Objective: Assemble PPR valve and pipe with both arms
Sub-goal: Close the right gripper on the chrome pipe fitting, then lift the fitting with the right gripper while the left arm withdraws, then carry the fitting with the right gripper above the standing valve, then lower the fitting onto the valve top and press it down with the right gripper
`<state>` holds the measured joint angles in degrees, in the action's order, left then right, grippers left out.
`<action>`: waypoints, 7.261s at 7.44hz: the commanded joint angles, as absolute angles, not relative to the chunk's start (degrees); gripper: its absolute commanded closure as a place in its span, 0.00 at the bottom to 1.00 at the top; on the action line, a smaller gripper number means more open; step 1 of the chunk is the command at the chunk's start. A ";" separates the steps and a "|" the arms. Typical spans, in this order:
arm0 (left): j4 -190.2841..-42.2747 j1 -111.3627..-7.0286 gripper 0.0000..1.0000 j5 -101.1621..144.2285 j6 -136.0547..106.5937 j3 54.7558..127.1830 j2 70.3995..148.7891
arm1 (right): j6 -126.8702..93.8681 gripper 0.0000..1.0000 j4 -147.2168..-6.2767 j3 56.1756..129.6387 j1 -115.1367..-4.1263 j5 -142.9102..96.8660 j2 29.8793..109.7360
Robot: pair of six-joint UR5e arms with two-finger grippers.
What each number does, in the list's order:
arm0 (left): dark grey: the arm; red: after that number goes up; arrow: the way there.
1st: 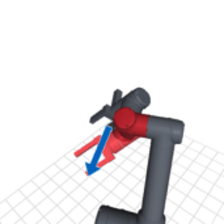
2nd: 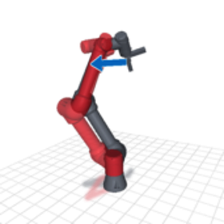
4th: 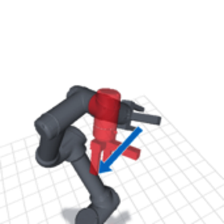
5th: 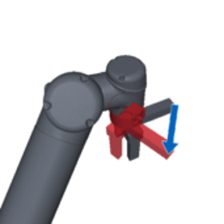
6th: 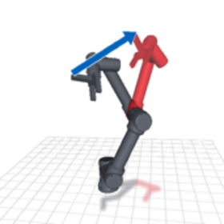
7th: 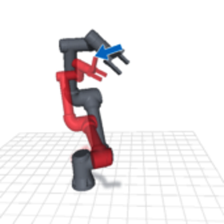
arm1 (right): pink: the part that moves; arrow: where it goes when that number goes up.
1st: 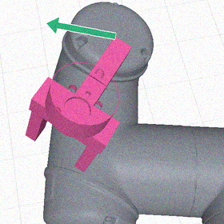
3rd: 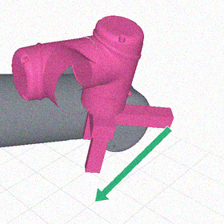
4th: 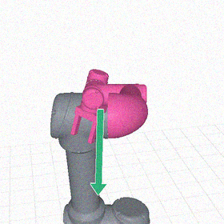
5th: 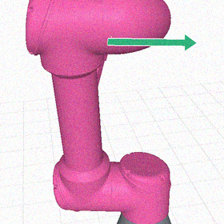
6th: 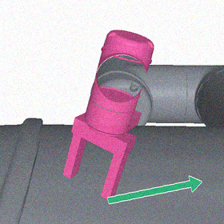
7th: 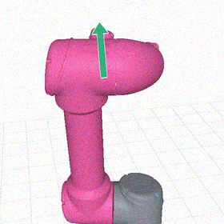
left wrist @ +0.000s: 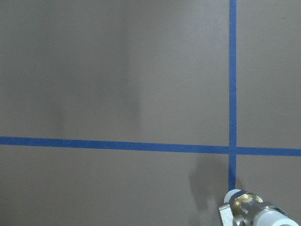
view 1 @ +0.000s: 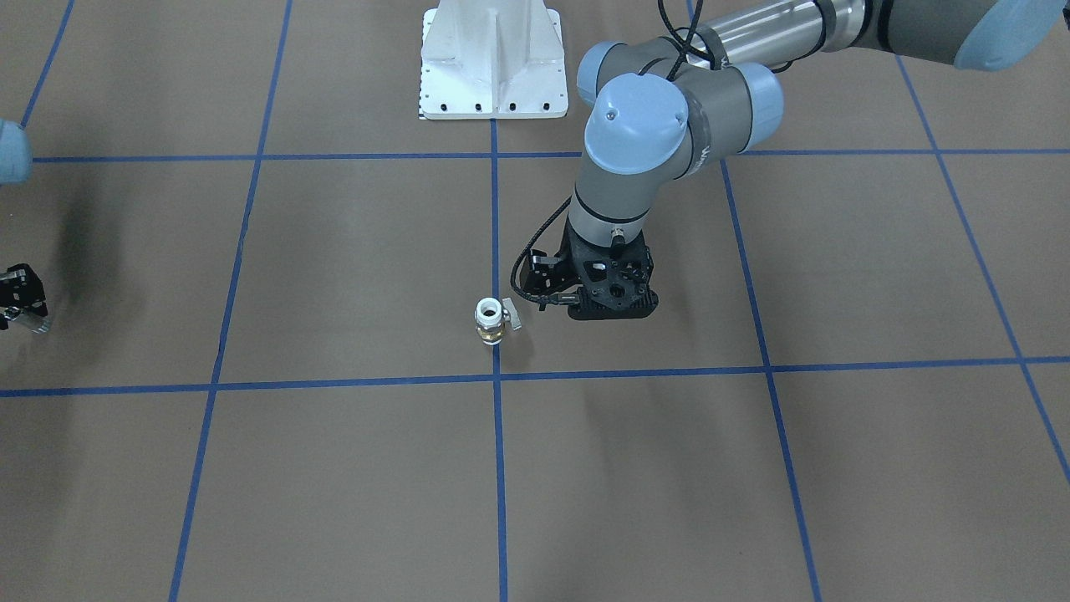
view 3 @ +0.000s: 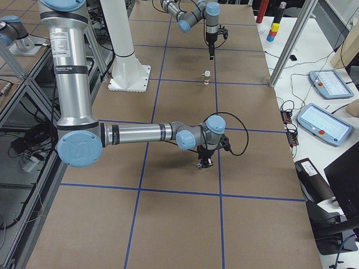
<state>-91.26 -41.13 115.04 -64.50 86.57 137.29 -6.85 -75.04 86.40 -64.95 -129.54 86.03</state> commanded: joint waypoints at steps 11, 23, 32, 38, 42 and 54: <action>-91.49 -41.04 0.00 114.96 -64.51 87.10 136.32 | -6.94 1.00 -75.85 87.19 -70.21 -135.25 84.03; -96.59 -61.70 0.00 120.41 -17.76 96.42 106.88 | -68.55 1.00 -100.01 93.72 -45.55 -122.36 42.65; -96.77 -61.26 0.00 120.41 -17.93 94.92 106.26 | -67.50 1.00 -100.72 78.84 -39.64 -121.46 33.49; -96.77 -61.26 0.00 120.41 -17.93 94.83 106.26 | -65.92 1.00 -100.11 76.46 -39.20 -119.88 31.46; -96.77 -61.26 0.00 120.41 -18.02 94.83 106.26 | -65.74 1.00 -99.58 76.38 -38.85 -119.88 31.46; -97.21 -61.17 0.00 120.41 -18.02 93.25 106.96 | -64.42 1.00 -97.91 75.50 -38.94 -119.79 31.73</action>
